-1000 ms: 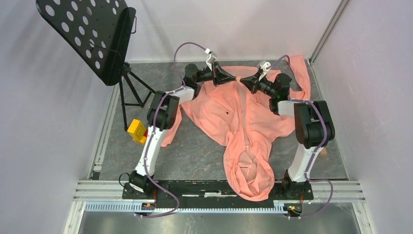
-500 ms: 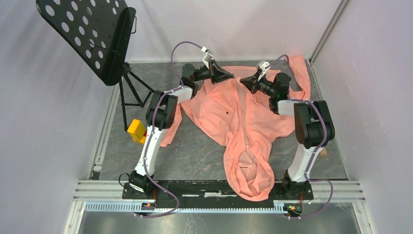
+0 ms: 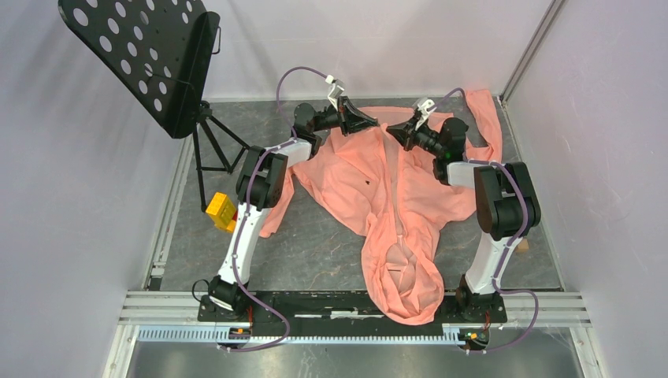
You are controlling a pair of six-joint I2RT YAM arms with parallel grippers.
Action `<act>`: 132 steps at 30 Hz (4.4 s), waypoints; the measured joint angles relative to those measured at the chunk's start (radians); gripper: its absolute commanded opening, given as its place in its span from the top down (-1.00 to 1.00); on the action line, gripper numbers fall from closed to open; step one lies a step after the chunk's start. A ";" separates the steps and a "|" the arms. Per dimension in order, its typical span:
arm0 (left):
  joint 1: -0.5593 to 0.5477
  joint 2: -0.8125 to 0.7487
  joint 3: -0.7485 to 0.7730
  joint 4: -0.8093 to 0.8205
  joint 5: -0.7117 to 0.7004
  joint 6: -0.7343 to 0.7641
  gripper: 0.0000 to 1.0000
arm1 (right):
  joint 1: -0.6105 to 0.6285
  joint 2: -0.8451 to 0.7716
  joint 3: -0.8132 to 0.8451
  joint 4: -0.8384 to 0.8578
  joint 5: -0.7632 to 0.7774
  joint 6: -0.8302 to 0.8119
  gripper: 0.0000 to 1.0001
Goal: Zip up the jacket
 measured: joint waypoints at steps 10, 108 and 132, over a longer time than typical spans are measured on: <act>0.000 0.000 0.002 -0.053 0.000 0.002 0.95 | 0.002 0.000 0.000 0.036 0.010 0.002 0.99; 0.002 0.000 0.079 -0.163 -0.018 0.001 0.95 | 0.015 0.000 0.000 0.083 0.076 0.043 0.99; 0.002 0.018 0.128 -0.131 0.000 -0.048 0.95 | 0.014 0.000 -0.002 0.104 0.076 0.053 0.99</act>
